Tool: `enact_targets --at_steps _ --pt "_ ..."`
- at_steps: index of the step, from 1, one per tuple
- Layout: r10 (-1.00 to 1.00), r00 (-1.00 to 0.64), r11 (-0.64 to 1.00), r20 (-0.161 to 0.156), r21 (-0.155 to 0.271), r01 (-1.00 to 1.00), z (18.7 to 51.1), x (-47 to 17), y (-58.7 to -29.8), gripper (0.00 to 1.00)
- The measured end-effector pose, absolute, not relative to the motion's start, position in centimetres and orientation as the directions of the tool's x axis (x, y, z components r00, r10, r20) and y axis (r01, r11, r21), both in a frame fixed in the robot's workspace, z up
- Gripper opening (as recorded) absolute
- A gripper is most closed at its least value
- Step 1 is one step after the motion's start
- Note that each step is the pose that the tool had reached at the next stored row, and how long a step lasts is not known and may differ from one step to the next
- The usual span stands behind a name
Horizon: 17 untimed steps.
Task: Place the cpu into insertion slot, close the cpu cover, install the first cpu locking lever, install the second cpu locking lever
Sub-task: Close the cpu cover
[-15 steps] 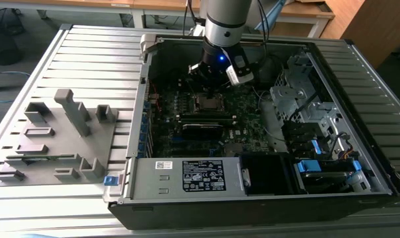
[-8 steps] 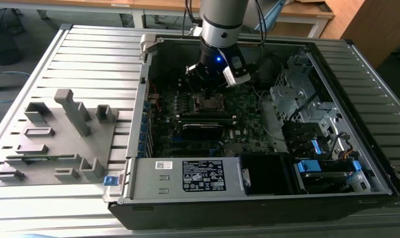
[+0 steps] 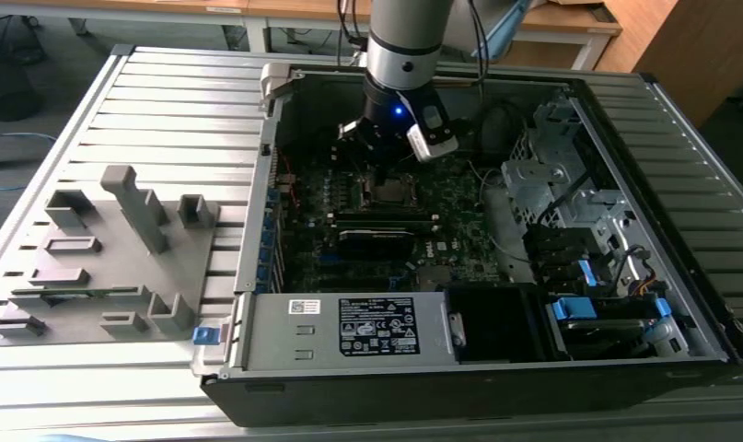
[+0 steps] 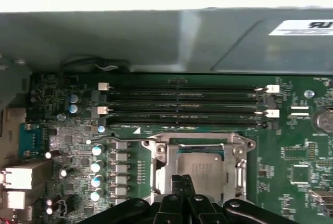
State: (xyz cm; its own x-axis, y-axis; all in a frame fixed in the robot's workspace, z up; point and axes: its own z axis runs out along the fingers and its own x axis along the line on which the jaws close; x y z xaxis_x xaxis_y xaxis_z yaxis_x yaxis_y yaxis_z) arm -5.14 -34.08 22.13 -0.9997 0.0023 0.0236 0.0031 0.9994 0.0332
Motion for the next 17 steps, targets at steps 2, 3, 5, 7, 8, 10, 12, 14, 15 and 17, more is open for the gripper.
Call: enact_targets --at_steps 2,3,5,7,8,10,12,14,15,17 --pt "0.002 -1.000 0.999 0.023 0.033 0.003 22.0 -5.3 -34.1 0.11" --pt "0.002 -1.000 0.999 0.024 0.033 0.003 21.9 -5.4 -34.1 0.11" --pt "0.002 -1.000 0.999 0.024 0.033 0.003 21.7 -5.6 -34.1 0.11" --pt "0.002 -1.000 0.999 0.024 0.033 0.003 21.6 -5.7 -34.1 0.11" --pt "0.002 -1.000 0.999 0.024 0.033 0.003 21.5 -5.8 -34.1 0.11" --pt "0.002 -1.000 0.999 0.024 0.033 0.003 21.5 -5.8 -34.1 0.11" --pt "0.002 -1.000 0.999 0.024 0.033 0.003 21.5 -5.8 -34.1 0.11" --pt "0.002 -1.000 0.999 0.023 0.034 0.003 21.4 -5.8 -34.1 0.11" --pt "0.002 -1.000 0.999 0.023 0.034 0.003 21.3 -5.8 -34.1 0.11" --pt "0.002 -1.000 0.999 0.024 0.033 0.003 21.0 -5.8 -34.1 0.11"
